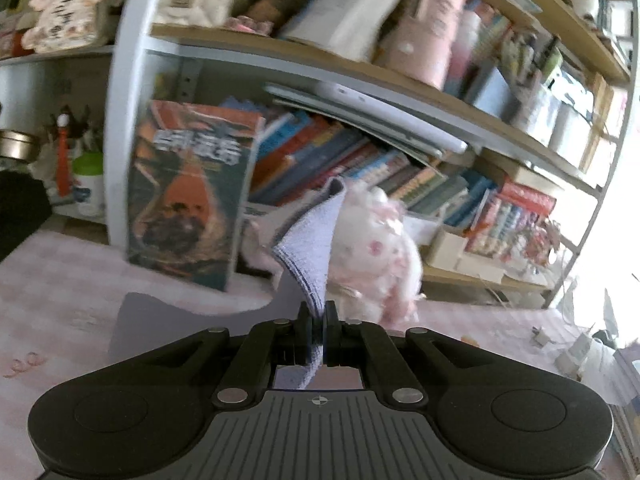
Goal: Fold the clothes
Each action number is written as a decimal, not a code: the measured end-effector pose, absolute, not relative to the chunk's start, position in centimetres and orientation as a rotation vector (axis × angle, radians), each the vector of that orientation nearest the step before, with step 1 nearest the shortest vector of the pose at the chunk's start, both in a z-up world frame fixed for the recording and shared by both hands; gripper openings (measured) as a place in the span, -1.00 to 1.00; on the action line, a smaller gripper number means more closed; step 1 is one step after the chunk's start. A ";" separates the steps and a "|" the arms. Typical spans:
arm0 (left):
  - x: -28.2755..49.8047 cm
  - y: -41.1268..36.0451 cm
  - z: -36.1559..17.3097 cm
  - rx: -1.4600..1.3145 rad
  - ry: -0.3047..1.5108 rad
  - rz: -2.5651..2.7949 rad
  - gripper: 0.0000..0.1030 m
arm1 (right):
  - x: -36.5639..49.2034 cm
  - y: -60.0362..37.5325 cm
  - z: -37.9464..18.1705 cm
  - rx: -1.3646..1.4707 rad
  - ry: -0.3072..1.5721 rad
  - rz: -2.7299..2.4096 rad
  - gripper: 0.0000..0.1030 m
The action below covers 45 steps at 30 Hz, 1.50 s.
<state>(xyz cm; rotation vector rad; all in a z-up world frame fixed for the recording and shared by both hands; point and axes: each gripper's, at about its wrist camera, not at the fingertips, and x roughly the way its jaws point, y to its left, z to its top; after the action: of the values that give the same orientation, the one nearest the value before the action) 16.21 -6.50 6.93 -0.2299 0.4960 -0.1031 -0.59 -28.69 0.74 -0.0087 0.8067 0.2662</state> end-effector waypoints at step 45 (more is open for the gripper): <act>1.9 6.8 -2.5 -0.177 0.855 0.093 -0.09 | -0.4 -30.6 -1.3 0.052 0.949 0.052 0.13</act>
<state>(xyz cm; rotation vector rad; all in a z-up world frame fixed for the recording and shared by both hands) 1.91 6.77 -2.50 -0.1771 0.8553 0.0934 -0.42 -30.61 -1.32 0.0518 0.9495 0.0525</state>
